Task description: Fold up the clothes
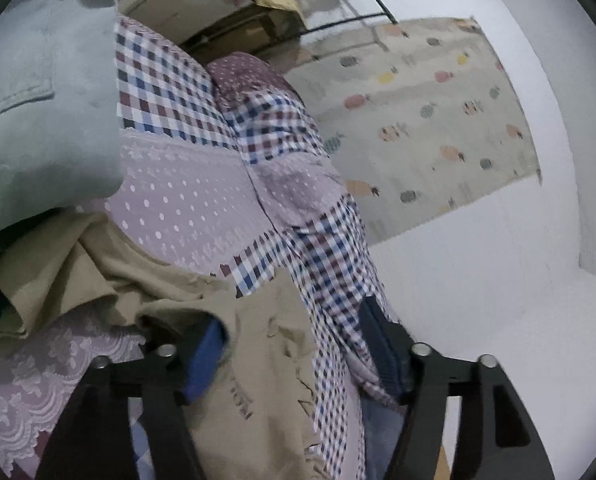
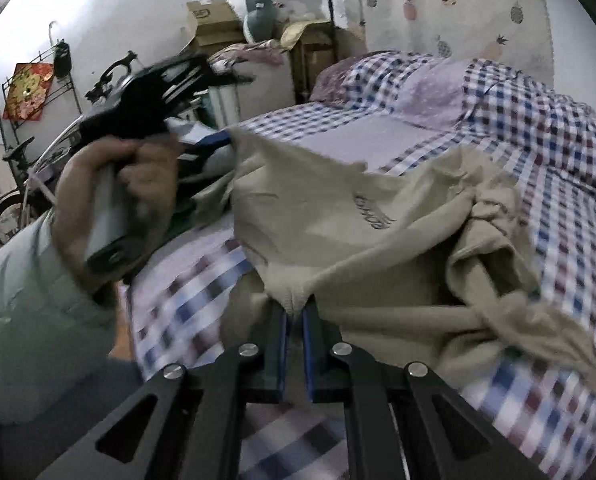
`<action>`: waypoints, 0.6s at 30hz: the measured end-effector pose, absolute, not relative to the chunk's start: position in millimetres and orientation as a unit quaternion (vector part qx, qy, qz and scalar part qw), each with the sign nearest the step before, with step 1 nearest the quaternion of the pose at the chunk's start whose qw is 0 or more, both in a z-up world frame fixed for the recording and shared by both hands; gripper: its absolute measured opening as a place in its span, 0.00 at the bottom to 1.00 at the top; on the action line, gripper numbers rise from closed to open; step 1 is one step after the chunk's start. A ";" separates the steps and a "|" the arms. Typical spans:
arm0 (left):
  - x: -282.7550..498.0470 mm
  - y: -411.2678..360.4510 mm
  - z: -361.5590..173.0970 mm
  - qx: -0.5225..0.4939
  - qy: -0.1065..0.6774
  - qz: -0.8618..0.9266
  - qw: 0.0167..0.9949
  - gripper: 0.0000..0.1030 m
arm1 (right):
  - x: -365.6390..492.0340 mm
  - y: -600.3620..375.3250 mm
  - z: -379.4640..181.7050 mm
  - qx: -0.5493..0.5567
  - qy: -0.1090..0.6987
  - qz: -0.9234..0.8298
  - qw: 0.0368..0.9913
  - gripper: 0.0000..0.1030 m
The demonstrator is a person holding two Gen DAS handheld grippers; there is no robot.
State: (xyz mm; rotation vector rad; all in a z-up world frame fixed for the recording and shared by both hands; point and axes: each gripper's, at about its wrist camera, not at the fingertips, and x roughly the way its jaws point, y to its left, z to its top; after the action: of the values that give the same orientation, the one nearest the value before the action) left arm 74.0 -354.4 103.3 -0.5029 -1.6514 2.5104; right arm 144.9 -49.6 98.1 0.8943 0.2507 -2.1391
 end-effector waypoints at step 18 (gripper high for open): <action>161.3 -234.8 84.8 -0.283 -0.352 0.889 0.072 0.78 | 208.1 78.1 90.7 0.314 0.047 -0.902 0.292 0.46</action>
State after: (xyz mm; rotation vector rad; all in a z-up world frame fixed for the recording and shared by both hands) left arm 161.3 -234.8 84.8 -0.8514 -1.0582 2.6727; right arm 208.1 78.1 90.7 0.8377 0.1250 -2.4041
